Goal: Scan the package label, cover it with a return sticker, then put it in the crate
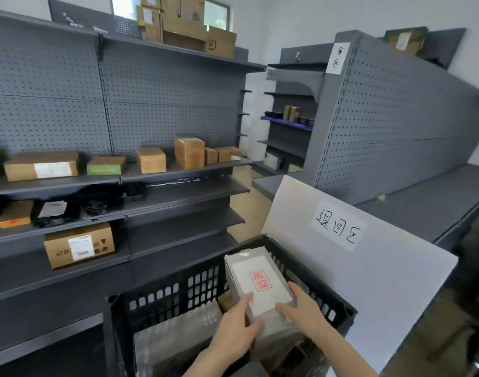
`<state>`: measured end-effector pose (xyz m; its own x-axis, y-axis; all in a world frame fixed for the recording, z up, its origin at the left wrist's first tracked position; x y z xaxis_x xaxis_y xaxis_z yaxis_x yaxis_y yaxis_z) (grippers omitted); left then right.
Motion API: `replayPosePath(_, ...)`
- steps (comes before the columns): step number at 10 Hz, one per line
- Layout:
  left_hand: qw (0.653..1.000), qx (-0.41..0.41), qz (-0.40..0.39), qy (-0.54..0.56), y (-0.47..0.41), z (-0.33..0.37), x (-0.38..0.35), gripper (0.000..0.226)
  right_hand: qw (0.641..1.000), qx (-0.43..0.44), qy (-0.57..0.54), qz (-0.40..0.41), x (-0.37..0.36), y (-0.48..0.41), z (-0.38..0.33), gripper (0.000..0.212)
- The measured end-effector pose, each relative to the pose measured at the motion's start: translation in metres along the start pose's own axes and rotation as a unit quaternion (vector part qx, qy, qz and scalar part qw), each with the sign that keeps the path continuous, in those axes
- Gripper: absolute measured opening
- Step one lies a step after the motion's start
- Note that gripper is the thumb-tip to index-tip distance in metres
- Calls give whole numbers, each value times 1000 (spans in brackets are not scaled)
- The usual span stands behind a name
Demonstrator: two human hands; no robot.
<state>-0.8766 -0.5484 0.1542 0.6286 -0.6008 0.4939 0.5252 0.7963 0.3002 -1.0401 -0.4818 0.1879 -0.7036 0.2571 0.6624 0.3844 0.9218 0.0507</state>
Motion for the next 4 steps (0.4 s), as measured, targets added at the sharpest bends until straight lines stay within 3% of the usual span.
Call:
replayPosePath(1, 996, 17, -62, -61, -21, -1, -21, 72, 995, -19, 75, -62, 4, -15, 25, 44)
replayPosePath(2, 987, 36, -104, -119, -36, -2, -39, 77, 968, -33, 212, -130, 5, -29, 50, 40)
replayPosePath(3, 985, 66, -101, -120, -36, 1, -45, 81, 962, -29, 224, -152, 2, -36, 55, 42)
replayPosePath(4, 990, 76, -45, -110, -33, 9, -40, 73, 970, 32, 226, -87, 9, -44, 56, 46)
Point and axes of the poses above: each hand's wrist, its own y-axis away from the middle knuckle, its own x-axis out of the back of the hand, z = x × y, the point moved 2 cm from there along -y, towards the middle knuckle, and after that the axes turned 13 degrees about x, right-handed, at the moved point
